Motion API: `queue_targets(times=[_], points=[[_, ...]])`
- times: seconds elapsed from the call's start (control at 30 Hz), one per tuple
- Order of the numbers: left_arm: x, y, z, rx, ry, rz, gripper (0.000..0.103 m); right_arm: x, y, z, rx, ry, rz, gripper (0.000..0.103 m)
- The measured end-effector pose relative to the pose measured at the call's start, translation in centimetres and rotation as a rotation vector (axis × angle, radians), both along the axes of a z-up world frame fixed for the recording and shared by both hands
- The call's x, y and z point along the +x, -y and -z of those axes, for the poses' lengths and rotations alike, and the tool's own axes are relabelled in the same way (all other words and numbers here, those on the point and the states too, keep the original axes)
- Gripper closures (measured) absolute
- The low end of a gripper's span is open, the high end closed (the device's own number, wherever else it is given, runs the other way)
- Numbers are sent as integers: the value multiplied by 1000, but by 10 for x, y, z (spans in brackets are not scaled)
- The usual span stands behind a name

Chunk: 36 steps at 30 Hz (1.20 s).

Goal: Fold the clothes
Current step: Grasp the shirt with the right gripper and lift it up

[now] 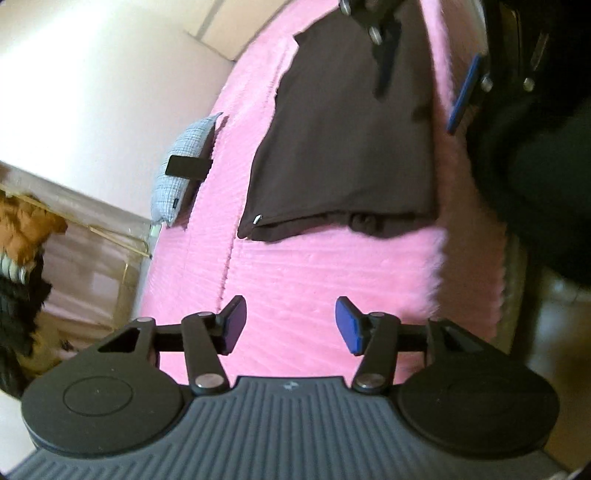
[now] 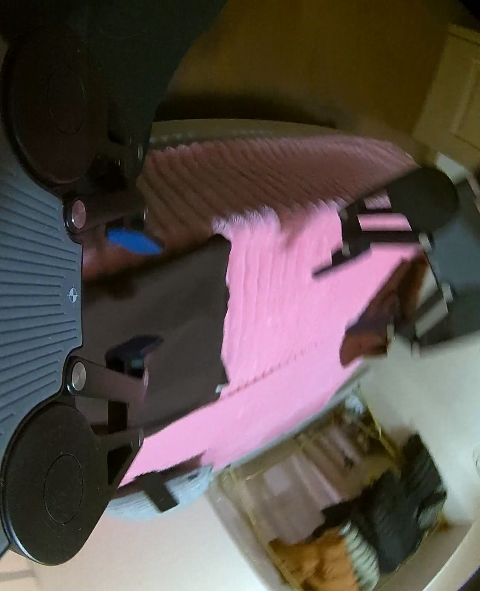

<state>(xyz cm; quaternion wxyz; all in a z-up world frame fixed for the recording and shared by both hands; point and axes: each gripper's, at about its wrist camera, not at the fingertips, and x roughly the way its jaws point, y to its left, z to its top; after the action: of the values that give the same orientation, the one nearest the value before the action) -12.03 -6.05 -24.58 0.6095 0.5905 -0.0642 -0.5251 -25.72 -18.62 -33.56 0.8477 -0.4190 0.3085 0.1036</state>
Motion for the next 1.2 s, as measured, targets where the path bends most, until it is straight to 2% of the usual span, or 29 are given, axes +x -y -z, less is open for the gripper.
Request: queue_targets(times=[0.07,0.13,0.2,0.4,0.57,0.73,0.97,1.13,1.2], points=[[10,8,4,14,12,18,53,16,-10,14,-34,-26,-12,59],[20,19,9,28,15,39,53,28,-13,21,-41,-44,-8,71],[29,30,16,45,38,74,52,38,-14,25,-29,-56,-4,99],[58,68,50,102,270,316,48,35,8,-14,185,10,80,99],[79,110,64,99,311,475,48,33,15,-41,223,42,82,99],[88,131,73,150,348,602,51,31,18,-43,238,54,88,99],[98,132,72,194,368,642,54,22,22,-42,270,74,111,99],[93,136,72,189,353,638,56,14,25,-49,285,92,109,99],[90,140,71,185,351,637,62,10,27,-50,282,95,103,99]])
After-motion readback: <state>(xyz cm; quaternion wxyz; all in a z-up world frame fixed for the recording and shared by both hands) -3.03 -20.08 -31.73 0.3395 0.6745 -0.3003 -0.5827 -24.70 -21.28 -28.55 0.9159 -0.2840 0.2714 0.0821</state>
